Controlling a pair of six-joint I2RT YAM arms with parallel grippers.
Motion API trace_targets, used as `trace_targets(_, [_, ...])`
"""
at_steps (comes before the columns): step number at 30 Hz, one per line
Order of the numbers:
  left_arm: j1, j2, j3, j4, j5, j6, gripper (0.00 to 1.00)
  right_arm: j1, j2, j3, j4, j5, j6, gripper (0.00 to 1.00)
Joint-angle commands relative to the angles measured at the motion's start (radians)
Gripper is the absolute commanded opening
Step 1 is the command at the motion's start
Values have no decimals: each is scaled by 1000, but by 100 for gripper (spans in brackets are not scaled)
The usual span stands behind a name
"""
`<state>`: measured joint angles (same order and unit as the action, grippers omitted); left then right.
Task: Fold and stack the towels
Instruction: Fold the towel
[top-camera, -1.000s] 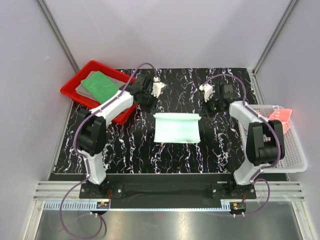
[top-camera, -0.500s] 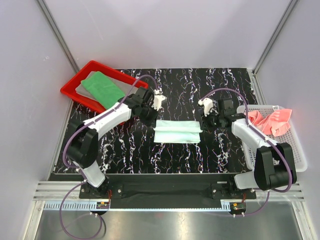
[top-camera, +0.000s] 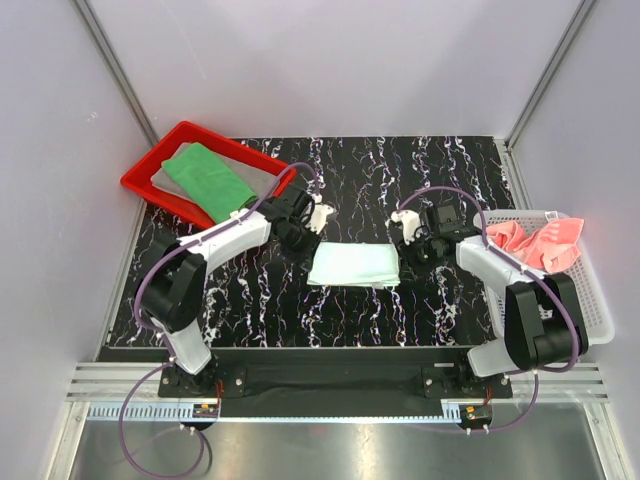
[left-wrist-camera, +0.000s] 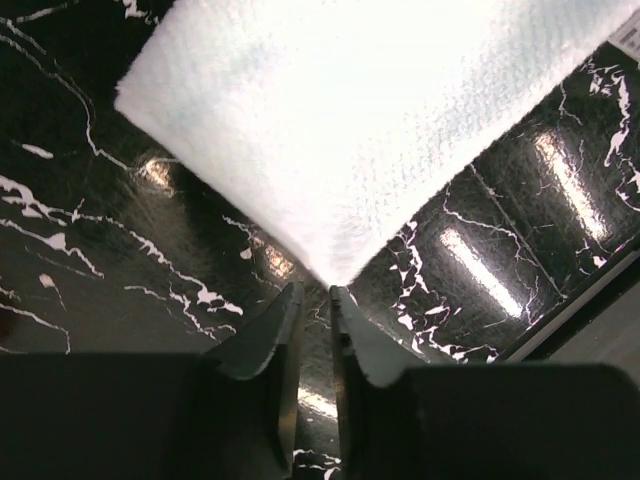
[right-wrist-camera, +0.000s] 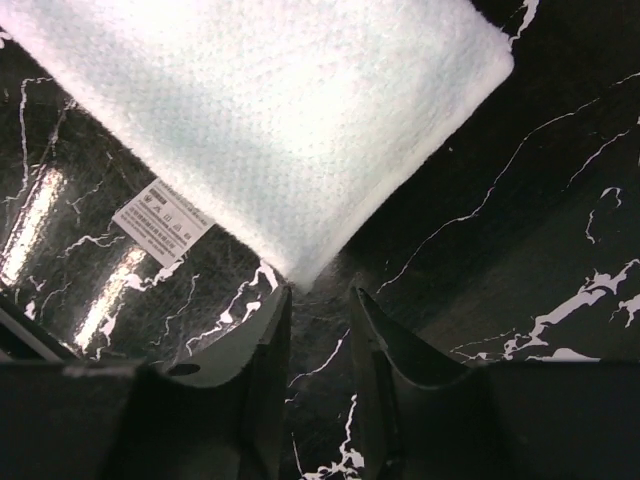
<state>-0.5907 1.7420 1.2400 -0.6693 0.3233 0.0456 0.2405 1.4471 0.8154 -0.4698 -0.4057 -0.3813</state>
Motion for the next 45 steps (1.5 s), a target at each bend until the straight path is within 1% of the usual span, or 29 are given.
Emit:
trace_targets(1, [0, -15, 22, -53, -26, -4, 27, 6, -40, 82, -101, -39, -2, 37])
trace_targets(3, [-1, -25, 45, -65, -49, -7, 35, 6, -57, 112, -145, -44, 5, 40])
trace_targets(6, [-1, -52, 73, -61, -61, -41, 35, 8, -59, 178, -161, -65, 50, 41])
trace_targets(7, [-1, -53, 79, -31, -35, -74, 35, 6, -54, 203, -142, -65, 115, 41])
trace_targets(8, [-4, -56, 76, -4, -8, -98, 35, 6, -47, 211, -119, -52, 171, 39])
trace_targets(9, [-15, -61, 63, 32, 19, -166, 35, 6, -25, 217, -81, -38, 229, 33])
trace_targets(10, [-23, -71, 46, 112, 35, -197, 34, 8, -8, 238, -70, -16, 337, 30])
trace_targets(13, [-41, -78, -36, 242, 56, -297, 34, 8, 70, 268, -69, 5, 543, 20])
trace_targets(15, [-44, -67, -83, 276, 39, -335, 35, 6, 108, 249, -46, -16, 600, 17])
trace_targets(16, [-44, -52, -99, 299, 27, -346, 35, 8, 111, 204, -20, -43, 642, 17])
trace_targets(18, [-44, -35, -137, 315, -1, -366, 35, 6, 122, 150, 40, -48, 659, 17])
trace_targets(19, [-44, -21, -149, 323, -47, -374, 35, 6, 131, 112, 48, -36, 673, 17])
trace_targets(21, [-41, -7, -180, 329, -85, -391, 35, 6, 179, 82, 63, 4, 670, 16])
trace_targets(22, [-43, 2, -189, 338, -102, -395, 35, 8, 196, 70, 59, 52, 668, 15])
trace_targets(25, [-43, 2, -208, 350, -119, -418, 35, 2, 219, 76, 36, 97, 679, 13])
trace_targets(27, [-43, -2, -208, 344, -121, -429, 36, 3, 191, 86, 17, 111, 688, 14])
trace_targets(30, [-43, -19, -182, 292, -135, -434, 37, 3, 144, 128, -36, 125, 702, 15])
trace_targets(35, [-43, -36, -116, 229, -138, -435, 41, 16, 82, 186, -41, 41, 746, 16])
trace_targets(38, [-43, -50, -94, 218, -138, -446, 43, 42, 84, 183, 29, -60, 783, 17])
trace_targets(39, [-41, -50, -90, 215, -136, -449, 44, 57, 88, 176, 83, -89, 801, 17])
trace_targets(40, [-41, -49, -82, 212, -136, -449, 44, 63, 97, 165, 118, -169, 817, 18])
trace_targets(42, [-37, -15, -70, 168, -159, -461, 45, 72, 128, 142, 222, -225, 873, 18])
trace_targets(43, [-32, -1, -50, 153, -161, -461, 46, 78, 140, 118, 256, -279, 890, 19])
trace_targets(45, [-21, 22, -48, 139, -171, -463, 46, 82, 182, 70, 348, -326, 920, 19])
